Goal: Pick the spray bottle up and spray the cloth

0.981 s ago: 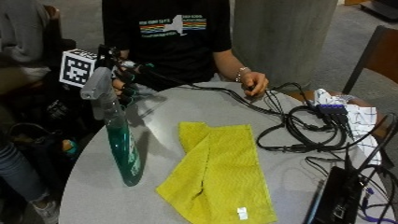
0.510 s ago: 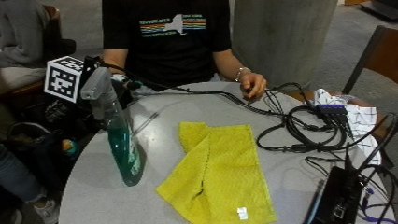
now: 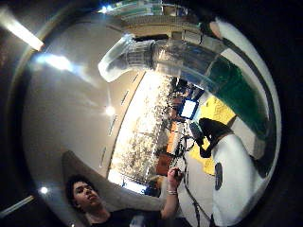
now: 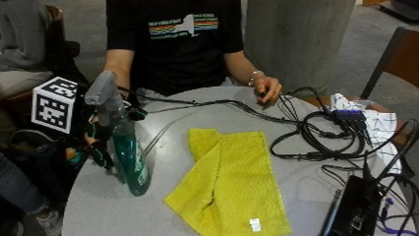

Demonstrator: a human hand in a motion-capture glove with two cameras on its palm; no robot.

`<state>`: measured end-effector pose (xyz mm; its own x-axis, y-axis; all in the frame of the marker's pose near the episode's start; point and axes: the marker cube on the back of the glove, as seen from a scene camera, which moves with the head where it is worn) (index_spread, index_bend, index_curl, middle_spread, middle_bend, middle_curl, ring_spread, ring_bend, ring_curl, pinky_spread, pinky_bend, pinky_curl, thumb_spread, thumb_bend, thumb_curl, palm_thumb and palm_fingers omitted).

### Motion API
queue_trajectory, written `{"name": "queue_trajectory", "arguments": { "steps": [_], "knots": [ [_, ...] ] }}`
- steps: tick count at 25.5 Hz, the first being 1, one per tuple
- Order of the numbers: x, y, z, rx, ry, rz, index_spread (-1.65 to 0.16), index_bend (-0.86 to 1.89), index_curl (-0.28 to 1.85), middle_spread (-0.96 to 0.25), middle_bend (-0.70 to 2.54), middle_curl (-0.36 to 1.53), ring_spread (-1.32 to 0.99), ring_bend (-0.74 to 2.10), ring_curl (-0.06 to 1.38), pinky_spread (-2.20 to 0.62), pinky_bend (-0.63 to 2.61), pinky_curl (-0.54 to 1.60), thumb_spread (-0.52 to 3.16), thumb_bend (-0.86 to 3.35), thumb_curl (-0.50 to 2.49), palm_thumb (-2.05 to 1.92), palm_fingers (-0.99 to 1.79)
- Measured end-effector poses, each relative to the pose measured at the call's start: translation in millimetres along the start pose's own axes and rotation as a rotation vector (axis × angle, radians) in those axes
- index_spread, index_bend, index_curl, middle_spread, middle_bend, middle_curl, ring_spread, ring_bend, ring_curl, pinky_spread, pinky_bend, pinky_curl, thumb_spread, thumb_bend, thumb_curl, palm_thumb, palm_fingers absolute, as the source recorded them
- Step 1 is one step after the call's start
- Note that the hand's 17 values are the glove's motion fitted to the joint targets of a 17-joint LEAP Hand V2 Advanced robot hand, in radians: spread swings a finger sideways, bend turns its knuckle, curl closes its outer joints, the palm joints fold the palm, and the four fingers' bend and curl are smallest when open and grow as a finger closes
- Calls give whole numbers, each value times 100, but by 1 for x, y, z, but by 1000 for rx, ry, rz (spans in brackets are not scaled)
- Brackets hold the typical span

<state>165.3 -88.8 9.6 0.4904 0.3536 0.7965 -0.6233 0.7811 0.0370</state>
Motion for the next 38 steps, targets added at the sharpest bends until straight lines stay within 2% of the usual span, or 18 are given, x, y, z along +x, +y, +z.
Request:
{"name": "queue_trajectory", "arguments": {
  "steps": [5,9,16,23,30,34,36,38],
  "knots": [
    [9,-5,6,5,-11,-15,-34,1,13,6,20,36,2,42,35,25,68,40,96,5,38,92,44],
    [10,2,3,88,3,-58,-28,14,16,3,27,38,0,48,35,21,61,37,97,9,42,103,69],
    [10,11,-11,227,13,-113,-22,16,20,-6,38,45,-6,61,40,5,51,35,86,6,46,108,102],
    [8,19,-17,253,-3,-134,-18,22,28,-9,40,49,-10,66,46,-5,43,35,71,3,51,113,115],
    [4,18,-17,261,-35,-132,-17,22,34,-10,37,51,-14,62,48,-23,52,38,49,2,57,120,121],
    [4,18,-14,184,-11,-129,-19,17,35,-8,31,50,-10,52,46,-12,49,38,53,-2,58,117,98],
    [4,18,-12,132,3,-117,-25,9,34,-4,20,47,-4,43,45,4,54,41,65,-6,55,108,58],
    [4,17,-9,92,9,-99,-27,7,34,-2,22,48,-1,41,46,11,56,43,70,-7,53,103,46]
  ]
}}
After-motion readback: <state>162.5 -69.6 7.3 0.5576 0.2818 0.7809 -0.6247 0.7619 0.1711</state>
